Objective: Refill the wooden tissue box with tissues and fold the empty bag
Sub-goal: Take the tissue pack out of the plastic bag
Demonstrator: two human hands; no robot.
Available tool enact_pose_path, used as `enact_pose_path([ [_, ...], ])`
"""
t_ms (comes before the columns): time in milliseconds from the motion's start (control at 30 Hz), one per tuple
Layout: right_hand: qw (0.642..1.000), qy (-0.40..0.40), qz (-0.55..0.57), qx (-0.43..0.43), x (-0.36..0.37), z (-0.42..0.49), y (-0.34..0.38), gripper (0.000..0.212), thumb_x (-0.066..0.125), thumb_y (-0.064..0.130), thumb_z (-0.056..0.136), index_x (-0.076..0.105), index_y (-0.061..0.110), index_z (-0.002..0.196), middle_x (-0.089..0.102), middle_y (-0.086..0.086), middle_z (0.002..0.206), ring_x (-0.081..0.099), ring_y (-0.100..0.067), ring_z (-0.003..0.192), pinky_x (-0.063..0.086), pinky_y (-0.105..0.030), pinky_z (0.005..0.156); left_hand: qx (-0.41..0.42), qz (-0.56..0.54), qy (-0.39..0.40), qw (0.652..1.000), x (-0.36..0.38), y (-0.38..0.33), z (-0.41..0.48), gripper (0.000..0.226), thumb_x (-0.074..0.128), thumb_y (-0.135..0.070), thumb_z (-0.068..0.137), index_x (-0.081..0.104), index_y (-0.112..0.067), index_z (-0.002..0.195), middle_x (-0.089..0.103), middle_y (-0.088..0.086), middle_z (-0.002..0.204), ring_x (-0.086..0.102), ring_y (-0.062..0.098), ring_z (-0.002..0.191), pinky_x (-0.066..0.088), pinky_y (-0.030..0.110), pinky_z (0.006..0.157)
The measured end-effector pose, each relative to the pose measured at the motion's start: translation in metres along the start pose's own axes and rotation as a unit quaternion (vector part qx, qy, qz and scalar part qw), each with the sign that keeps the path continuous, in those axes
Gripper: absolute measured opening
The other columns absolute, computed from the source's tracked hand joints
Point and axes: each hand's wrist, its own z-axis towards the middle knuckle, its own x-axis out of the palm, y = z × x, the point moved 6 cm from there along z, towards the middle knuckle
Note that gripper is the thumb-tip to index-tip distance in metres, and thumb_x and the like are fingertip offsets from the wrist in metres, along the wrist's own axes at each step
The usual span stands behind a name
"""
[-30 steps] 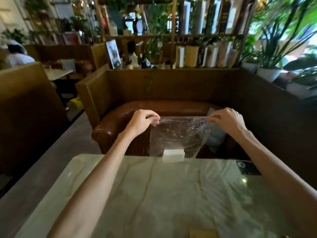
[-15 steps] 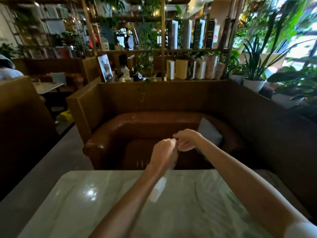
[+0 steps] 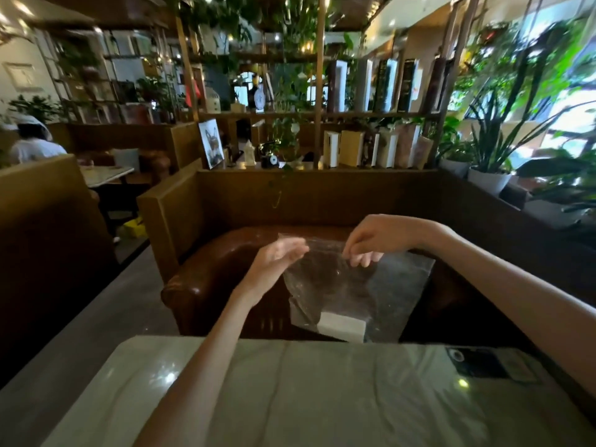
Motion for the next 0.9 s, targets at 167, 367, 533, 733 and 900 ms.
enact_pose_path([
  [167, 0.992, -0.122, 0.031, -0.027, -0.068, -0.044, -0.020, 0.018, 0.062, 0.021, 0.093, 0.076, 0.031, 0.098, 0.078, 0.009, 0.088, 0.072, -0.003, 0.077, 0.056, -0.016, 0.065, 0.082, -0.117, -0.030, 0.989, 0.005, -0.056, 0.037, 0.038, 0.075, -0.051, 0.077, 0.077, -0.018, 0.095, 0.078, 0.008, 0.089, 0.074, 0.016, 0.074, 0.062, 0.027, 0.068],
  [367, 0.978, -0.207, 0.031, 0.027, -0.091, -0.096, -0.081, 0.028, 0.078, 0.019, 0.081, 0.075, 0.047, 0.081, 0.079, 0.013, 0.081, 0.071, 0.004, 0.074, 0.054, -0.012, 0.067, 0.109, -0.070, -0.025, 0.991, 0.010, -0.104, 0.059, 0.022, 0.068, -0.038, 0.087, 0.078, -0.019, 0.089, 0.079, 0.005, 0.088, 0.072, 0.011, 0.068, 0.058, 0.019, 0.058],
  [533, 0.946, -0.315, -0.045, 0.062, -0.110, -0.117, -0.088, 0.033, 0.077, 0.015, 0.082, 0.072, 0.047, 0.089, 0.076, 0.020, 0.083, 0.070, 0.008, 0.083, 0.053, -0.013, 0.078, 0.096, -0.071, -0.022, 0.993, 0.022, -0.126, 0.057, 0.019, 0.064, -0.030, 0.092, 0.077, -0.015, 0.092, 0.079, 0.005, 0.090, 0.072, 0.013, 0.071, 0.061, 0.021, 0.064],
  [733, 0.841, -0.523, -0.115, -0.071, -0.115, -0.112, 0.020, 0.018, 0.066, 0.023, 0.090, 0.074, 0.031, 0.103, 0.067, 0.025, 0.096, 0.058, 0.019, 0.074, 0.046, -0.001, 0.072, 0.157, -0.042, -0.068, 0.984, 0.056, -0.165, 0.045, 0.021, 0.064, -0.021, 0.093, 0.075, -0.004, 0.096, 0.078, 0.009, 0.085, 0.070, 0.017, 0.068, 0.059, 0.024, 0.063],
  [900, 0.854, -0.502, -0.099, -0.094, -0.096, -0.079, 0.069, 0.018, 0.064, 0.026, 0.092, 0.077, 0.025, 0.105, 0.076, 0.007, 0.106, 0.070, -0.008, 0.091, 0.057, -0.027, 0.083, 0.214, 0.075, -0.065, 0.972, 0.065, -0.188, 0.038, 0.017, 0.061, -0.014, 0.093, 0.069, -0.024, 0.081, 0.071, -0.006, 0.067, 0.068, 0.006, 0.060, 0.059, 0.024, 0.065],
])
